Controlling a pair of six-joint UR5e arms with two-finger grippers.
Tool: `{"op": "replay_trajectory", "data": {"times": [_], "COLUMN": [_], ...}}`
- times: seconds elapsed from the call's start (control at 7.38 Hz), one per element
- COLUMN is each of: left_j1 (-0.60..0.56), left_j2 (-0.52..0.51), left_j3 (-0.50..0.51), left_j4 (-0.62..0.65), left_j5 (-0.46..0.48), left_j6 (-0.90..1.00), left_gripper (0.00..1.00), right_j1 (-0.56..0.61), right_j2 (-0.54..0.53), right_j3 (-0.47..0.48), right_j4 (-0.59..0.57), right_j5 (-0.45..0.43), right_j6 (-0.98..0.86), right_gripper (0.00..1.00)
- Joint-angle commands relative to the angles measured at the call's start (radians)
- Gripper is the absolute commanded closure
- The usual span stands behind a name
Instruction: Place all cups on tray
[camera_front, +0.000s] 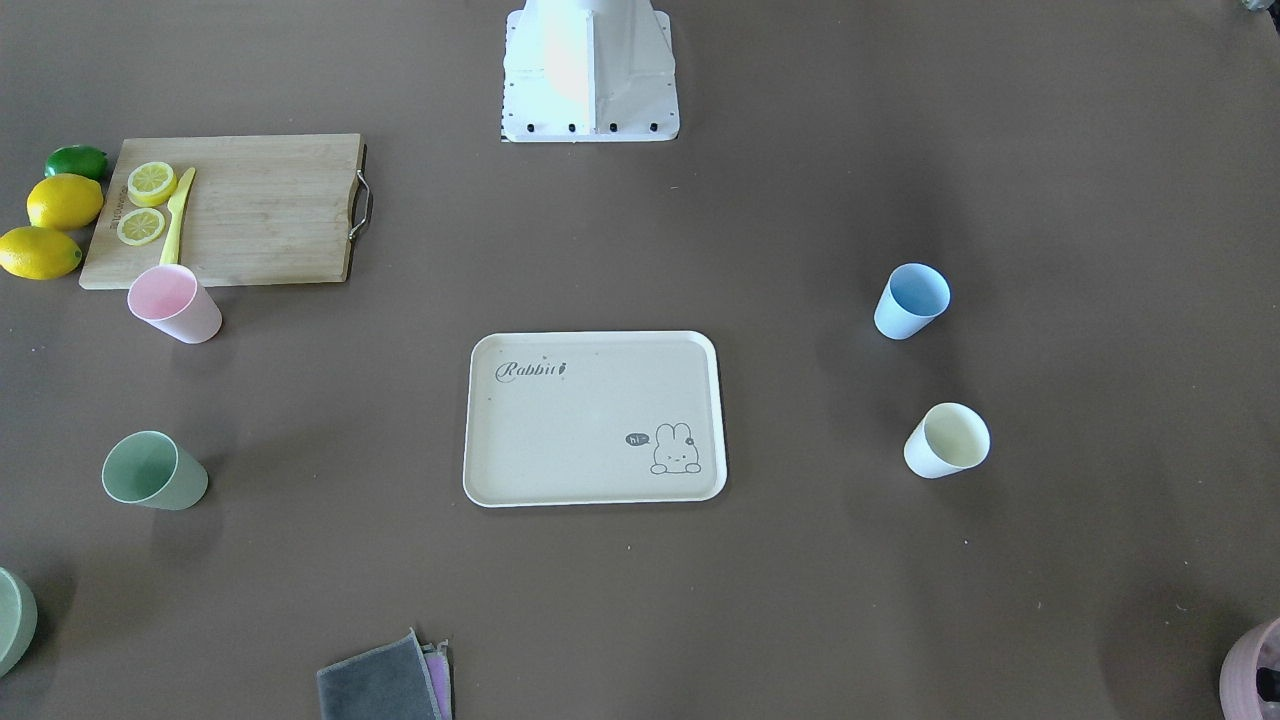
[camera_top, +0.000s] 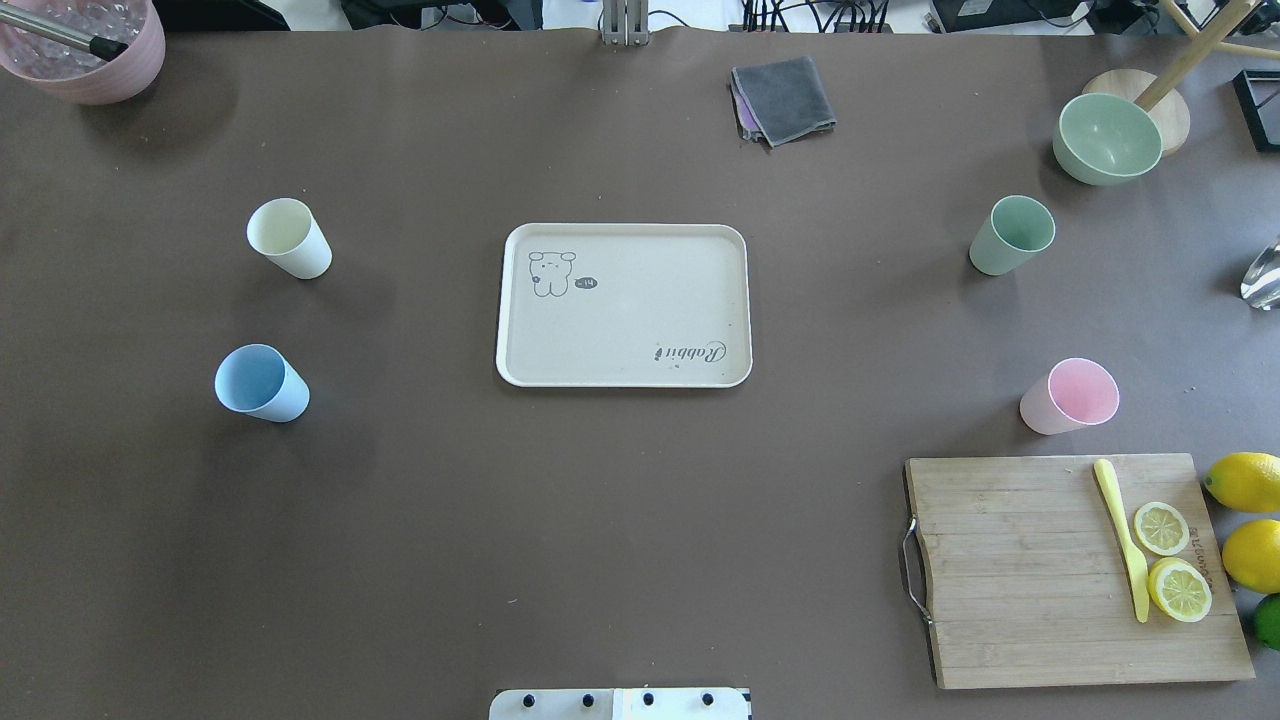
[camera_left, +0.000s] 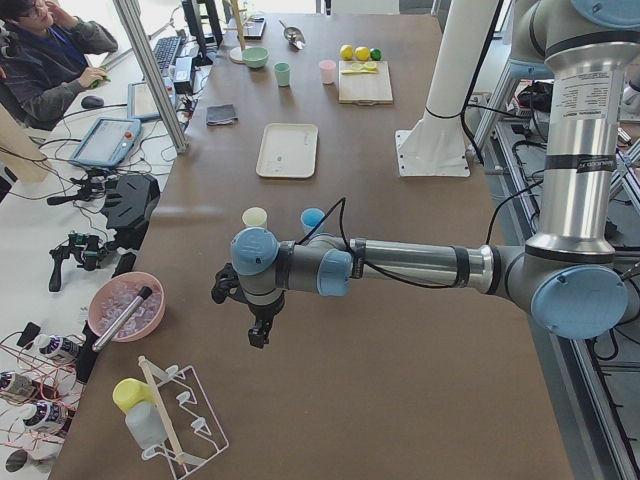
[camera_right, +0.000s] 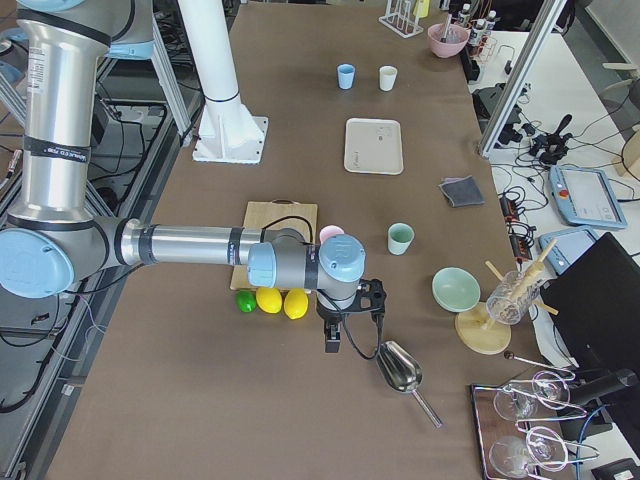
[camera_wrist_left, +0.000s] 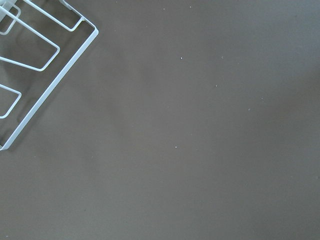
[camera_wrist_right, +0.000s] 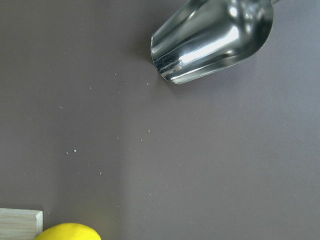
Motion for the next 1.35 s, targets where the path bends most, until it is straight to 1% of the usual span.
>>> {"op": "replay_trajectory", "data": {"times": [0.0, 0.27, 0.41, 0.54, 0.68, 0.81, 0.95, 1.08, 1.22], "left_j1": [0.000, 0.000, -0.001, -0.001, -0.001, -0.001, 0.000, 0.000, 0.002], "left_j2": [-0.007, -0.010, -0.023, -0.035, -0.035, -0.040, -0.090, -0.098, -0.106], "left_j3": [-0.007, -0.036, -0.037, -0.065, -0.089, -0.099, -0.055, -0.034, -0.033], "left_j4": [-0.003, -0.004, -0.004, -0.004, -0.006, -0.047, -0.172, -0.235, -0.262], "left_j5": [0.001, -0.002, -0.002, -0.001, -0.001, -0.001, 0.008, -0.001, -0.001], "left_j6": [-0.002, -0.006, -0.008, -0.008, -0.009, -0.008, -0.012, -0.011, -0.005], "left_gripper": [0.02, 0.02, 0.02, 0.02, 0.02, 0.02, 0.02, 0.02, 0.02], "right_j1": [-0.001, -0.001, -0.001, -0.001, -0.001, -0.001, -0.001, -0.003, -0.003], "right_j2": [0.001, -0.049, -0.051, -0.052, -0.048, -0.039, -0.034, -0.013, -0.005], "right_j3": [0.009, -0.009, -0.012, -0.012, -0.005, 0.001, 0.015, 0.014, 0.012], "right_j4": [0.043, 0.229, 0.318, 0.395, 0.419, 0.425, 0.486, 0.536, 0.529], "right_j5": [-0.005, -0.002, -0.001, -0.042, -0.064, -0.062, -0.055, -0.015, 0.011], "right_j6": [0.000, 0.011, 0.008, 0.014, 0.015, 0.027, 0.032, 0.032, 0.035], "right_gripper": [0.00, 0.00, 0.00, 0.00, 0.00, 0.01, 0.01, 0.00, 0.00]}}
